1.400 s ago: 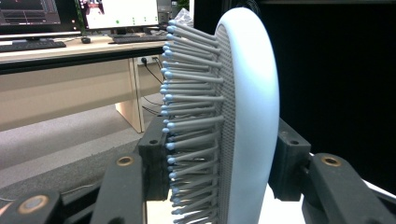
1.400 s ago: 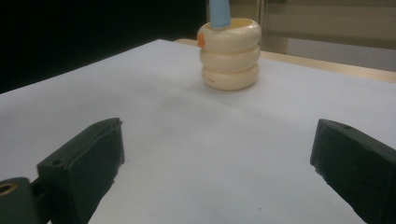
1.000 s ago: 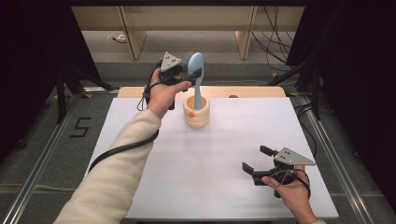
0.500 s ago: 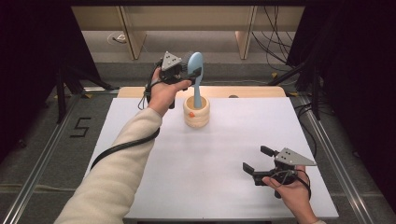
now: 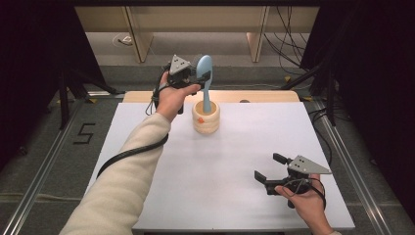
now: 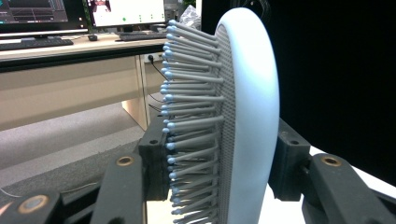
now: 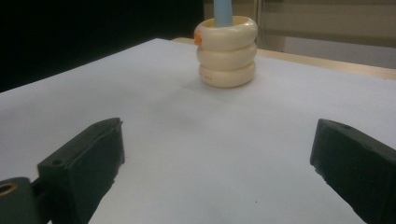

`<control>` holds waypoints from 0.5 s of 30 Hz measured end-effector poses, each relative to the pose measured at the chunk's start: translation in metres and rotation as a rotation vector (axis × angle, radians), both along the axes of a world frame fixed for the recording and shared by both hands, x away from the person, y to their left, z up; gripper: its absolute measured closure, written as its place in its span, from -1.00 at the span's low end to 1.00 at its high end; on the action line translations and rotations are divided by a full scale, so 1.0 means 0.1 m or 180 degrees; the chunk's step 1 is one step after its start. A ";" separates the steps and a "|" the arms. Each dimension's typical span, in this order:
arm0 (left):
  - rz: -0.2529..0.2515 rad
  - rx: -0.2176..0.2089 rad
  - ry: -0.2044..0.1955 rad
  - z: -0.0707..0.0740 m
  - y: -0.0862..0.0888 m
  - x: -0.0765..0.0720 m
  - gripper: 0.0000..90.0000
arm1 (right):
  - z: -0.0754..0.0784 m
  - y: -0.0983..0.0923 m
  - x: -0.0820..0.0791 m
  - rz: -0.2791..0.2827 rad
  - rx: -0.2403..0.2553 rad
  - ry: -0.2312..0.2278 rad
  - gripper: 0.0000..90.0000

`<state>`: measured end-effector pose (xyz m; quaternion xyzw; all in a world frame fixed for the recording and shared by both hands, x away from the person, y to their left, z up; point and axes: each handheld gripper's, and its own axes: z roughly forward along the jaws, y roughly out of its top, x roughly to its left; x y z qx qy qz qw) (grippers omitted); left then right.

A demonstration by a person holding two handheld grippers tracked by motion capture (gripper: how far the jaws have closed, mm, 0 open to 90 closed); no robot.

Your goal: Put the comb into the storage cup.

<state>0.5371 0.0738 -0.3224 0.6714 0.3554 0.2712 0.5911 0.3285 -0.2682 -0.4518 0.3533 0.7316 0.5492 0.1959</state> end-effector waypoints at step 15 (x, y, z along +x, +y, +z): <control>0.0019 0.0004 0.0066 -0.10 -0.03 0.06 0.11 | 0.00 0.00 0.00 0.0000 0.0011 -0.0002 -0.91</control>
